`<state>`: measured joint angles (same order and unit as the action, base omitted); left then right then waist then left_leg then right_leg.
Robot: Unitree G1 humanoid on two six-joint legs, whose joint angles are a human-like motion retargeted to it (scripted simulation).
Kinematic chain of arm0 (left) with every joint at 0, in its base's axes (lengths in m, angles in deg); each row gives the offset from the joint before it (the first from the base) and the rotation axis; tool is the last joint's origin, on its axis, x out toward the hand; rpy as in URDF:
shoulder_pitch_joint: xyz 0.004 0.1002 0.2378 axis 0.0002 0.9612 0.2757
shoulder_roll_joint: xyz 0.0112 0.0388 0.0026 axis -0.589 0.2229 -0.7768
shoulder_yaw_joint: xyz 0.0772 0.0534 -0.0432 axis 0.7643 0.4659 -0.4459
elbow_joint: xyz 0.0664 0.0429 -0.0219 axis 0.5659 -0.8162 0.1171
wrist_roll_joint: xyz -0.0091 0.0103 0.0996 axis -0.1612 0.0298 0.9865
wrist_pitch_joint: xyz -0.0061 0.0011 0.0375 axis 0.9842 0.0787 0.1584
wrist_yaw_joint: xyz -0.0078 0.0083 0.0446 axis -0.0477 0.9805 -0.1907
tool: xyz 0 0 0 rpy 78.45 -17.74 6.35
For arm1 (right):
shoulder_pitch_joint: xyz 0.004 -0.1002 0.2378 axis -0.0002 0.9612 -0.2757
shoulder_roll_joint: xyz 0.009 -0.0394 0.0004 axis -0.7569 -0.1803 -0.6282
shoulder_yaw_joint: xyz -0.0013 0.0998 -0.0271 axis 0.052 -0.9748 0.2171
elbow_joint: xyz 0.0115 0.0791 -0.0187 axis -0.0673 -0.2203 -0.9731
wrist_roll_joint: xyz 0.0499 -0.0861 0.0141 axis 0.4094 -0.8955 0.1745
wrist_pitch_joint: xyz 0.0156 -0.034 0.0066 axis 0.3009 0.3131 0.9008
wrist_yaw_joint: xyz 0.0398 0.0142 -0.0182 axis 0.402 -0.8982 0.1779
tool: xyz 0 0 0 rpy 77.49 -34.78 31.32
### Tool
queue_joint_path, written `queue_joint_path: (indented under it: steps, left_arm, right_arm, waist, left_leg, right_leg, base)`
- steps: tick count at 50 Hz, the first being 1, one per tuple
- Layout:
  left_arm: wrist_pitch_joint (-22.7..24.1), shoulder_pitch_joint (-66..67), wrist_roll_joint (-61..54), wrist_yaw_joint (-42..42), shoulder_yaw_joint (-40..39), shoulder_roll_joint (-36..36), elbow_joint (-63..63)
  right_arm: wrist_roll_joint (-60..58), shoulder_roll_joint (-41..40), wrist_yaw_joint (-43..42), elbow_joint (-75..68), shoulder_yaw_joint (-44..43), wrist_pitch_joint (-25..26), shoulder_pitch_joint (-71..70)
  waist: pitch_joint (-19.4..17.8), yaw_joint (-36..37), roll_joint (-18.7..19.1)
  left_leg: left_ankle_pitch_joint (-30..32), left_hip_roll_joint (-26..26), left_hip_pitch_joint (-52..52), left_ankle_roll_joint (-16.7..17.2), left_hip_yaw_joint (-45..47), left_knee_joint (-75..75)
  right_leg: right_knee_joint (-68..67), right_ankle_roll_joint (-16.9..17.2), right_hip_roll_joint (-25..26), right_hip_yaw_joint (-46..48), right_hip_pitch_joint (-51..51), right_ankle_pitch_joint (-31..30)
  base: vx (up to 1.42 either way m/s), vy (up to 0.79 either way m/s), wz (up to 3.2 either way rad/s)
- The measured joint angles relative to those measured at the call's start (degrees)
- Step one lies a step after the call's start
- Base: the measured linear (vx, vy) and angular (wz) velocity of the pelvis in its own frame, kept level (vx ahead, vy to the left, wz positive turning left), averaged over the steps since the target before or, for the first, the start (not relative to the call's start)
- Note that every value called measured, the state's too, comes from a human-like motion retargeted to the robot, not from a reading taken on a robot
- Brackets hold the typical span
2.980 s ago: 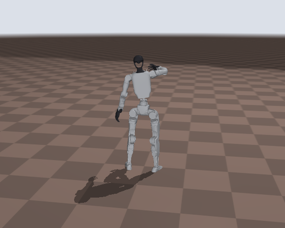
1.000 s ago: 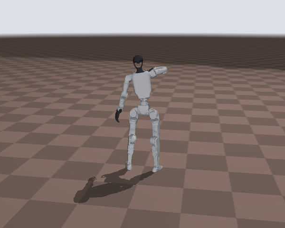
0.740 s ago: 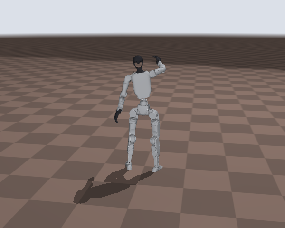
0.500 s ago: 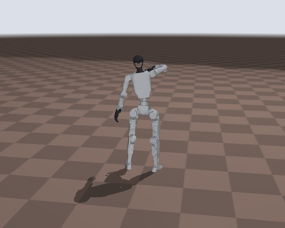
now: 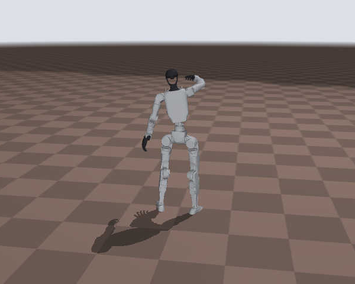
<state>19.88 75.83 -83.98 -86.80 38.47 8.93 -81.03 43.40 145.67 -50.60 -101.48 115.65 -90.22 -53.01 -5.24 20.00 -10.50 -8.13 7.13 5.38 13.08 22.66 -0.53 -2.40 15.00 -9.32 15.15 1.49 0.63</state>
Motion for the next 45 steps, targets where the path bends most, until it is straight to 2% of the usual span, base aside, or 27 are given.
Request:
queue_joint_path:
  steps: [3,5,6,7,8,9,11,13,15,18,22,25,28,30,32,35,37,38,40,42,45]
  left_arm:
    - [0.31,0.94,-0.47,-0.41,-0.88,0.55,0.84]
    - [0.53,1.71,-0.28,-0.70,-1.53,0.76,1.33]
    - [0.16,1.88,-0.27,-0.84,-1.78,1.03,1.45]
    - [-0.67,2.12,-0.02,-0.42,-2.05,1.52,1.48]
    - [-2.38,2.54,0.68,1.12,-2.36,2.42,1.34]
    - [-2.94,3.03,1.14,2.05,-2.40,2.95,1.33]
    - [-2.95,3.83,1.60,2.88,-2.21,3.50,1.27]
    - [-3.24,4.13,1.77,2.85,-1.98,3.72,0.97]
    - [-1.95,3.89,1.54,0.65,-1.65,3.01,0.79]
    - [-1.03,3.85,2.36,0.75,-0.12,2.04,0.17]
    - [-0.99,1.62,-0.01,-2.77,0.76,0.68,-0.24]
    - [-0.86,0.27,-1.13,-4.87,0.76,-0.17,0.15]
    - [-0.30,-0.13,-1.35,-4.96,0.27,-0.64,1.06]
    - [-0.06,-0.17,-1.36,-4.21,-0.22,-0.74,1.71]
    - [-0.03,-0.12,-1.25,-2.90,-0.62,-0.67,2.28]
    - [-0.03,0.70,-0.42,-0.81,-1.12,-0.50,3.12]
    - [-0.01,1.31,0.02,0.20,-1.65,-0.25,3.68]
    - [-0.29,1.44,-0.24,0.29,-1.96,-0.10,3.93]
    - [-3.06,1.82,0.30,2.01,-3.12,1.11,3.90]
    - [-2.93,2.64,0.85,2.54,-2.95,2.14,3.81]
    - [-2.57,3.74,1.26,1.85,-2.02,3.59,3.13]
  right_arm:
    - [11.20,4.38,7.47,16.89,6.89,-1.79,0.58]
    - [20.43,6.52,10.29,28.92,9.14,-3.13,1.73]
    - [23.72,6.89,9.76,33.40,9.14,-2.25,3.10]
    - [26.08,7.27,12.33,37.89,9.13,0.57,4.12]
    - [26.60,7.67,21.10,42.42,9.12,7.26,4.46]
    - [28.70,7.92,25.61,44.95,8.81,9.98,4.81]
    - [33.04,8.34,27.57,46.18,7.15,10.45,5.69]
    - [32.87,8.70,23.63,43.38,4.34,8.74,6.70]
    - [32.20,8.61,8.05,38.60,2.38,-1.37,8.01]
    - [31.27,7.92,7.89,23.95,-2.38,-1.19,7.24]
    - [32.57,1.83,-12.21,4.66,-9.97,-2.98,7.74]
    - [24.69,-1.88,-27.94,-5.48,-12.71,-3.27,5.72]
    - [13.52,-2.73,-32.00,-9.46,-11.55,-1.66,3.52]
    - [8.72,-1.65,-27.49,-7.31,-8.75,-1.00,2.93]
    - [8.31,1.50,-17.13,-0.07,-4.03,-1.06,2.46]
    - [12.69,6.41,1.35,15.18,4.57,-1.12,0.96]
    - [19.33,8.48,9.20,26.64,9.13,-1.38,0.00]
    - [25.46,8.89,10.22,32.02,9.14,-0.34,1.23]
    - [22.49,9.88,21.86,42.64,9.14,8.84,2.55]
    - [28.49,10.21,26.01,48.93,9.13,9.53,2.99]
    - [36.13,10.16,23.02,51.06,7.15,6.40,4.58]
  waist:
    - [-0.20,0.00,-0.08]
    - [-0.54,-0.16,-0.36]
    - [-0.75,-0.19,-0.39]
    - [-0.87,-0.26,-0.33]
    - [-0.83,-0.38,-0.11]
    - [-0.79,-0.53,0.10]
    - [-0.77,-0.84,0.42]
    - [-0.75,-1.08,0.55]
    - [-0.83,-1.27,0.34]
    - [-0.20,-1.12,0.35]
    - [-0.13,-0.79,-0.09]
    - [0.01,-0.26,-0.44]
    - [0.40,0.20,-0.60]
    - [0.52,0.25,-0.67]
    - [0.43,0.17,-0.64]
    - [0.48,-0.07,-0.66]
    - [0.30,-0.34,-0.71]
    - [0.07,-0.48,-0.82]
    - [-0.12,-0.55,-1.01]
    - [-0.21,-0.76,-0.48]
    - [-0.10,-0.99,0.43]
  left_leg:
    - [0.06,0.35,-0.23,0.24,0.02,0.08]
    - [0.09,0.62,-0.38,0.51,0.07,0.18]
    - [0.09,0.73,-0.42,0.62,0.10,0.23]
    - [0.04,0.68,-0.45,0.49,0.09,0.29]
    - [-0.10,0.29,-0.46,-0.13,0.00,0.39]
    - [-0.19,0.14,-0.48,-0.38,-0.02,0.47]
    - [-0.27,0.08,-0.50,-0.48,0.02,0.57]
    - [-0.31,0.05,-0.42,-0.48,0.06,0.57]
    - [-0.16,0.52,-0.21,0.33,0.23,0.44]
    - [-0.30,0.09,-0.16,0.05,0.06,0.45]
    - [-0.24,0.04,0.21,0.49,-0.15,0.26]
    - [-0.22,-0.12,0.40,0.52,-0.27,0.08]
    - [-0.24,-0.10,0.35,0.50,-0.27,0.02]
    - [-0.24,-0.04,0.27,0.45,-0.31,0.02]
    - [-0.19,0.03,0.16,0.38,-0.43,0.03]
    - [-0.17,0.16,-0.19,0.28,-0.52,0.16]
    - [-0.13,0.38,-0.43,0.45,-0.52,0.27]
    - [-0.10,0.54,-0.53,0.64,-0.50,0.34]
    - [-0.25,0.01,-0.64,-0.21,-0.66,0.46]
    - [-0.31,-0.13,-0.68,-0.40,-0.68,0.55]
    - [-0.39,-0.18,-0.64,-0.47,-0.54,0.63]
  right_leg:
    - [0.12,0.00,0.40,0.09,-0.17,-0.07]
    - [0.21,0.00,0.71,0.11,-0.30,-0.11]
    - [0.24,0.00,0.84,0.09,-0.33,-0.12]
    - [0.26,0.00,0.77,0.06,-0.33,-0.12]
    - [0.25,0.00,0.34,-0.01,-0.27,-0.13]
    - [0.26,0.00,0.17,-0.06,-0.26,-0.14]
    - [0.30,0.00,0.08,-0.10,-0.24,-0.14]
    - [0.32,0.00,0.05,-0.11,-0.18,-0.13]
    - [0.37,0.00,0.59,-0.03,-0.08,-0.08]
    - [0.32,0.00,0.07,0.07,0.11,-0.03]
    - [0.21,0.00,-0.03,0.33,0.54,0.11]
    - [0.17,0.00,-0.21,0.41,0.73,0.18]
    - [0.17,0.00,-0.18,0.41,0.67,0.21]
    - [0.16,0.00,-0.11,0.47,0.61,0.24]
    - [0.13,0.00,-0.03,0.63,0.55,0.27]
    - [0.22,0.00,0.12,0.78,0.34,0.23]
    - [0.32,0.00,0.37,0.84,0.16,0.19]
    - [0.37,0.00,0.55,0.87,0.10,0.18]
    - [0.38,0.00,-0.03,0.80,0.09,0.17]
    - [0.40,0.00,-0.19,0.76,0.10,0.19]
    - [0.46,0.00,-0.25,0.59,0.09,0.18]
  base:
    - [0.00,0.00,0.00]
    - [0.00,0.00,0.00]
    - [0.00,0.00,0.00]
    - [0.00,0.00,0.00]
    - [0.00,0.00,0.00]
    - [0.00,0.00,0.00]
    - [0.00,0.00,0.00]
    - [0.00,0.00,0.00]
    - [0.00,0.00,0.00]
    - [0.00,0.00,0.00]
    - [0.00,0.00,0.00]
    - [0.00,0.00,0.00]
    - [0.00,0.00,0.00]
    - [0.00,0.00,0.00]
    - [0.00,0.00,0.00]
    - [0.00,0.00,0.00]
    - [0.00,0.00,0.00]
    - [0.00,0.00,0.00]
    - [0.00,0.00,0.00]
    - [0.00,0.00,0.00]
    - [0.00,0.00,0.00]
